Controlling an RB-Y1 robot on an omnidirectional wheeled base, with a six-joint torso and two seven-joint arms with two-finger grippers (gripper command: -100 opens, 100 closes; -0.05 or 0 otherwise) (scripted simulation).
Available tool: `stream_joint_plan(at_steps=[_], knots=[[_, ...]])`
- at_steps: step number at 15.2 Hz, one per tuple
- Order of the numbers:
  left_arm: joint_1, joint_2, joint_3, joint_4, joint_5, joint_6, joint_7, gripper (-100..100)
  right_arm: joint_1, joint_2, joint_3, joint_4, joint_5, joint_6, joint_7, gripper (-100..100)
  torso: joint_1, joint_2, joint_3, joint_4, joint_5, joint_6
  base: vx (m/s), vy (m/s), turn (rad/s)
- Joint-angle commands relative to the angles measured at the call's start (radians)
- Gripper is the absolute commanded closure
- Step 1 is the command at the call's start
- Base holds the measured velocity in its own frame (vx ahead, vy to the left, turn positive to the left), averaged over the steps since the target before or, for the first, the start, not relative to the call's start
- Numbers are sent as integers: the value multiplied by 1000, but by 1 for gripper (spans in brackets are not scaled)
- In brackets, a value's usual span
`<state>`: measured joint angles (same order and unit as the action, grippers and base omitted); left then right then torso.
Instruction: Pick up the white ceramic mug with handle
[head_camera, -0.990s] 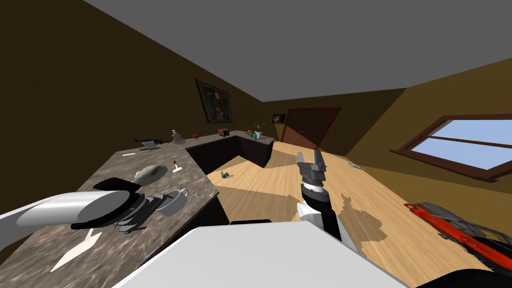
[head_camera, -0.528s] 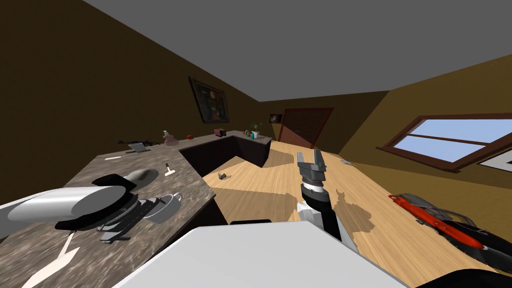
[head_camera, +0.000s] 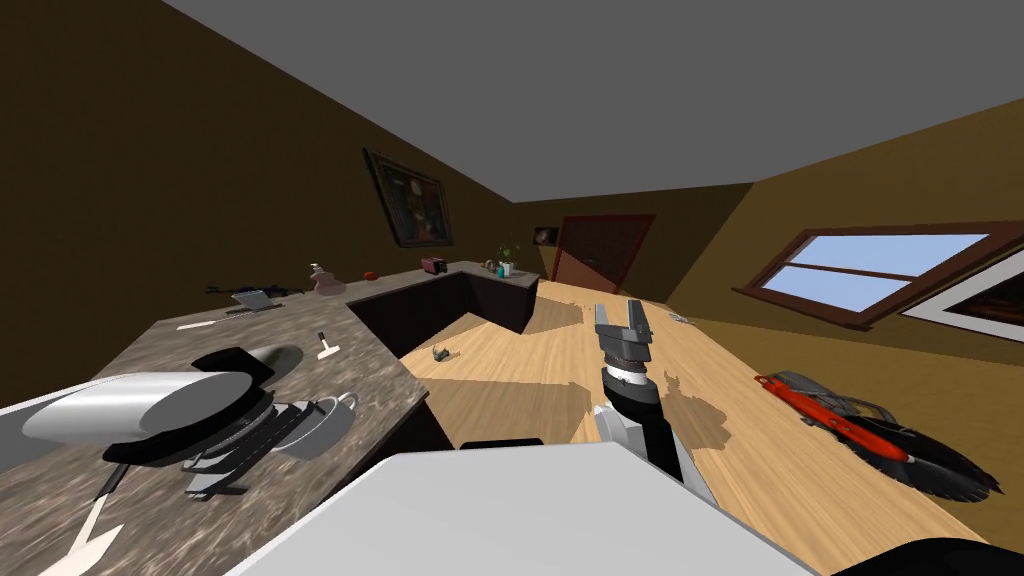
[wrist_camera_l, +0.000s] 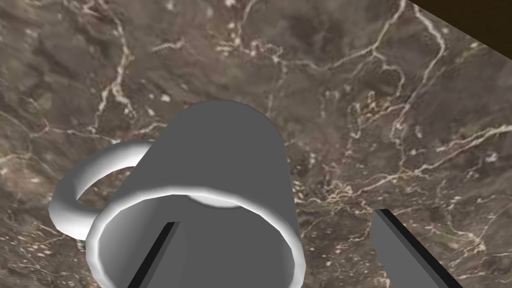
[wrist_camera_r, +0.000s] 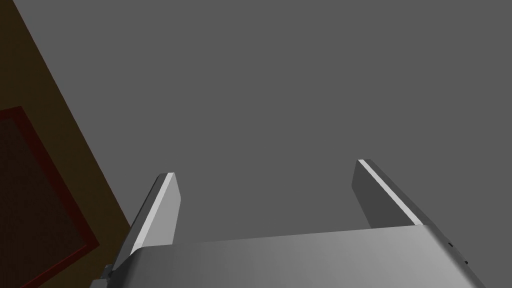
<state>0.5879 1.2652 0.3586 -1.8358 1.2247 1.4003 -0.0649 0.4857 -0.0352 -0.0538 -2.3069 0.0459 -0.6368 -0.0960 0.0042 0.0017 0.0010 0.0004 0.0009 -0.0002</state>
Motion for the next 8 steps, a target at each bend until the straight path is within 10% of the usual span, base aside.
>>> stream_joint_plan(at_steps=[1, 8], knots=[[11, 12, -16, -13, 2, -26, 30, -100, 0, 0, 0, 0, 0, 0, 0, 0, 0, 0, 0, 0, 0, 0, -20, 59, -48], [75, 69, -78, -77, 13, -129, 145, -100, 0, 0, 0, 0, 0, 0, 0, 0, 0, 0, 0, 0, 0, 0, -17, 50, -56]])
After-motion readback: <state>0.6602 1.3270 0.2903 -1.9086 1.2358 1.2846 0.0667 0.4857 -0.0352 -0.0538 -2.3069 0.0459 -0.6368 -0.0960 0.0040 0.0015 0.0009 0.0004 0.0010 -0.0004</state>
